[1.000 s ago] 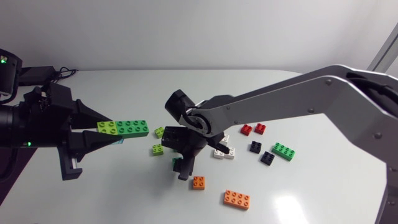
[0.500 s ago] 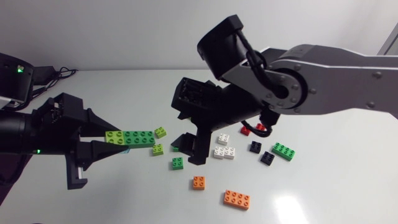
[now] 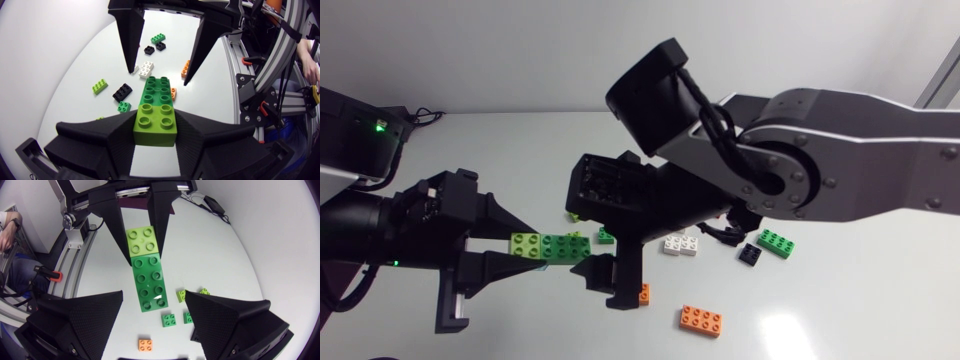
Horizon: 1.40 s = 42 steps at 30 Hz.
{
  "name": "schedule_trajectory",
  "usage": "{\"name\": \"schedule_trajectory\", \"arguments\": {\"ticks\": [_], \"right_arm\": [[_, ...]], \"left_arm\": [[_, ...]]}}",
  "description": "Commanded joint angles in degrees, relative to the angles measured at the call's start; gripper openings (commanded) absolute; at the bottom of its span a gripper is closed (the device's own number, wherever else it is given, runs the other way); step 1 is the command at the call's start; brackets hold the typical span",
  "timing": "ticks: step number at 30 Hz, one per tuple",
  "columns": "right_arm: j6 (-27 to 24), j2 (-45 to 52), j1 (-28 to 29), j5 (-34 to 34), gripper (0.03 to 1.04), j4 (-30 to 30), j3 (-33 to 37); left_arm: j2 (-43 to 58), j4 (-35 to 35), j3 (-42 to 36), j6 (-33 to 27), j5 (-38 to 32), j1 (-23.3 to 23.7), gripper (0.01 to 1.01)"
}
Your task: Separate the duplo bricks
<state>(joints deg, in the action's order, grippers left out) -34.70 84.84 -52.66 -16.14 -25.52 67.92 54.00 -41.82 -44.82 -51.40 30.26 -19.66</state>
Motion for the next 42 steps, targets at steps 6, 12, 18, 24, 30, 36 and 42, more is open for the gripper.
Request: {"name": "schedule_trajectory", "arguments": {"ticks": [6, 12, 18, 24, 30, 36, 42], "right_arm": [[0.86, 1.12, -1.74, -0.38, 0.79, 0.38, -2.18], [0.77, 1.38, -2.27, -0.65, 0.58, 0.82, -2.97], [0.33, 1.91, -2.62, -1.09, 0.32, 0.91, -3.76], [0.16, 2.00, -2.79, -1.09, 0.28, 1.00, -4.20], [0.16, 1.82, -2.62, -1.00, 0.28, 1.00, -4.20], [0.33, 1.73, -2.36, -0.82, 0.28, 1.00, -4.29], [0.42, 1.30, -2.18, -0.56, 0.28, 0.73, -4.29]], "left_arm": [[1.37, -0.54, 0.70, 0.95, 1.20, -1.96, 0.318], [1.55, -0.63, 0.17, 1.21, 1.38, -2.31, 0.318], [1.90, -0.98, -0.53, 1.30, 1.56, -2.31, 0.318], [2.08, -1.77, -1.59, 1.47, 1.73, -2.40, 0.320], [1.55, -5.11, -3.52, 0.42, 2.52, -1.26, 0.687], [0.23, -6.69, -3.87, -0.37, 2.61, -0.29, 0.730], [-0.30, -6.87, -3.26, -0.63, 2.61, -0.03, 0.725]]}}
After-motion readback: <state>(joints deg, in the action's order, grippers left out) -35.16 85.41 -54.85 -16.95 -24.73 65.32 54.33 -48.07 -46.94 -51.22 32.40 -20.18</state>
